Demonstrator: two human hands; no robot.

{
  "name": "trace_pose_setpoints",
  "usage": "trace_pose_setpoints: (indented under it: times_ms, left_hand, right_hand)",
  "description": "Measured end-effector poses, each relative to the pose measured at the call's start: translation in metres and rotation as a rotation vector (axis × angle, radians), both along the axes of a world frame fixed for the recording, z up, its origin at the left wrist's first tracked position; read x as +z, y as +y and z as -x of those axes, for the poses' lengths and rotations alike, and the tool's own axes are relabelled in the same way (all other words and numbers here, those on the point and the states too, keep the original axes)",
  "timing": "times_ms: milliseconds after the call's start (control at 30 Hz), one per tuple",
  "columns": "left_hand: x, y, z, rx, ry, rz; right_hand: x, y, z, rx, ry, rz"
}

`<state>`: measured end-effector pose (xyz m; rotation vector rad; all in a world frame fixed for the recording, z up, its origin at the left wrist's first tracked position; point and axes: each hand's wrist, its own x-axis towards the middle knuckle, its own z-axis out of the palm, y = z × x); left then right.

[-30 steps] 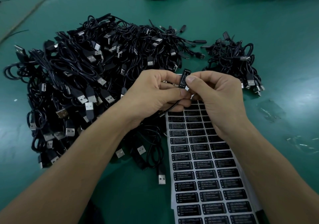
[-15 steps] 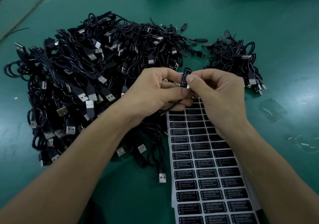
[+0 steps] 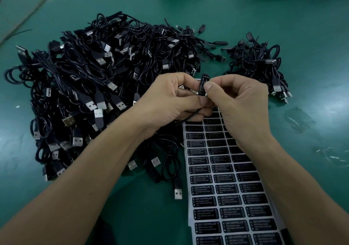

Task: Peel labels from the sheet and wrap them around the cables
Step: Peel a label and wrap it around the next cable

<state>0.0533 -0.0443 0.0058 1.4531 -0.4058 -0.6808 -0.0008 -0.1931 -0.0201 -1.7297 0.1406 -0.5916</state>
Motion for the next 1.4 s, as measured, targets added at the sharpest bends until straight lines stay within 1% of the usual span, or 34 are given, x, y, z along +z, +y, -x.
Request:
trace_pose_setpoints:
  times_ms: [1100,1400]
  left_hand:
    - [0.0015,-0.0003,0.0009,0.010,-0.015,-0.022]
    - [0.0023,-0.0006,0.0015,0.020,-0.021,-0.035]
  right_hand:
    - [0.0043,-0.0003,0.0018,0.025,-0.011,0.009]
    - [0.0051,-0.0034,0.0007,0.024,0.008,0.043]
